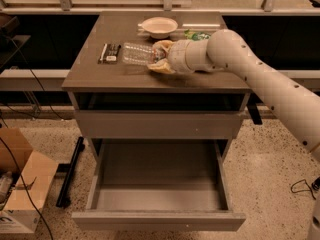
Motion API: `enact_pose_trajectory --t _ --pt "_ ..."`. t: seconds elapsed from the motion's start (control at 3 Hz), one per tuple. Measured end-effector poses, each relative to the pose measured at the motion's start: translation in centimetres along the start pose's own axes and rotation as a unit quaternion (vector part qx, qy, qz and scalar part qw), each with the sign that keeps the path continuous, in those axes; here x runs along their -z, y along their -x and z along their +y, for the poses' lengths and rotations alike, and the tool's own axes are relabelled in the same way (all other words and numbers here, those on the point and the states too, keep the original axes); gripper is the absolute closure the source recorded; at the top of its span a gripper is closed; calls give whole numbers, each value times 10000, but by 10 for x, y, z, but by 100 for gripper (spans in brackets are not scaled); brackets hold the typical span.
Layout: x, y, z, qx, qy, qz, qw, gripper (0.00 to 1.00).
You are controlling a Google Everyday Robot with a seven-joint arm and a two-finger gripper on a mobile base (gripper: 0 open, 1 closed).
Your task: Pick water bottle from middle drawer and place on counter
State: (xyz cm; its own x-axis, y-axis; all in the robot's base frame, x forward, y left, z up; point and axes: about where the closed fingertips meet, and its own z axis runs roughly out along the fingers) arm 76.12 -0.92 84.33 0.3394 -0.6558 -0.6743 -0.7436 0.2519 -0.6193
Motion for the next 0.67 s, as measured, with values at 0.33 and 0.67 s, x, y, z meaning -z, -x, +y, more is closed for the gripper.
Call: enact_pose_trajectory --t 0.33,0.67 --pt "-21 22 -55 -52 -416 -151 9990 0" --pt "-13 29 -66 -17 -526 -207 9984 0"
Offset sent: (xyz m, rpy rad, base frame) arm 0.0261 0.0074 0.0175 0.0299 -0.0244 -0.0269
